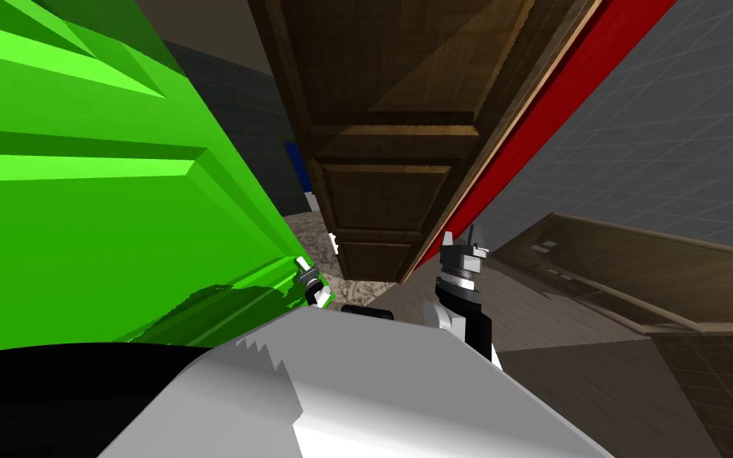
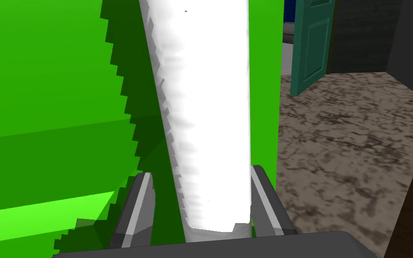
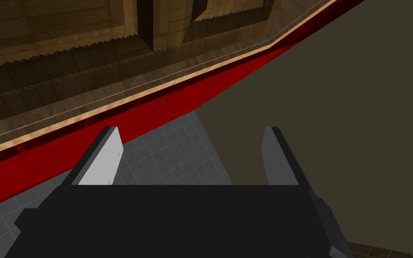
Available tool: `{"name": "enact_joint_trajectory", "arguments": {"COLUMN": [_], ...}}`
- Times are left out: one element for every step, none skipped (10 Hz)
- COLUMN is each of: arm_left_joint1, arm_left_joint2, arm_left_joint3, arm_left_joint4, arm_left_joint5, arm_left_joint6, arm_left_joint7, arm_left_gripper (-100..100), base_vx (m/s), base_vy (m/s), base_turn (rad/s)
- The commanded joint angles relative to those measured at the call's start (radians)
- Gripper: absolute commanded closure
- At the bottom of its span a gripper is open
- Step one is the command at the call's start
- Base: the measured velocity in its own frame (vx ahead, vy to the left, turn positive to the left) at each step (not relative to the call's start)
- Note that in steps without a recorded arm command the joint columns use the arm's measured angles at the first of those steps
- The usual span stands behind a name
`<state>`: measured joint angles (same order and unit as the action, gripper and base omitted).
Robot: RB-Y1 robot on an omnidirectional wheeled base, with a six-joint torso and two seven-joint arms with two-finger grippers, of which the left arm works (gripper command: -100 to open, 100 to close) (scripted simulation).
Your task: Push the door open
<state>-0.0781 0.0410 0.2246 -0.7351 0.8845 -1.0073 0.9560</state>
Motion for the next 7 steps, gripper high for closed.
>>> {"name": "enact_joint_trajectory", "arguments": {"arm_left_joint1": [0.013, 0.01, 0.007, 0.005, 0.002, 0.0, -0.005], "arm_left_joint2": [0.009, 0.007, 0.004, 0.001, -0.002, -0.005, -0.012], "arm_left_joint3": [0.03, 0.041, 0.052, 0.063, 0.073, 0.083, 0.101], "arm_left_joint4": [-0.016, -0.013, -0.011, -0.008, -0.006, -0.003, 0.001], "arm_left_joint5": [0.015, 0.022, 0.03, 0.037, 0.044, 0.05, 0.062], "arm_left_joint6": [-0.019, -0.024, -0.028, -0.033, -0.037, -0.042, -0.049], "arm_left_joint7": [-0.008, -0.012, -0.016, -0.02, -0.024, -0.027, -0.034], "arm_left_gripper": [100, 100, 100, 100, 100, 100, 100], "base_vx": [0.11, 0.109, 0.097, 0.083, 0.075, 0.073, 0.118], "base_vy": [0.068, 0.055, 0.051, 0.06, 0.059, 0.048, 0.06], "base_turn": [-0.032, -0.02, -0.043, -0.038, -0.024, -0.037, -0.047]}}
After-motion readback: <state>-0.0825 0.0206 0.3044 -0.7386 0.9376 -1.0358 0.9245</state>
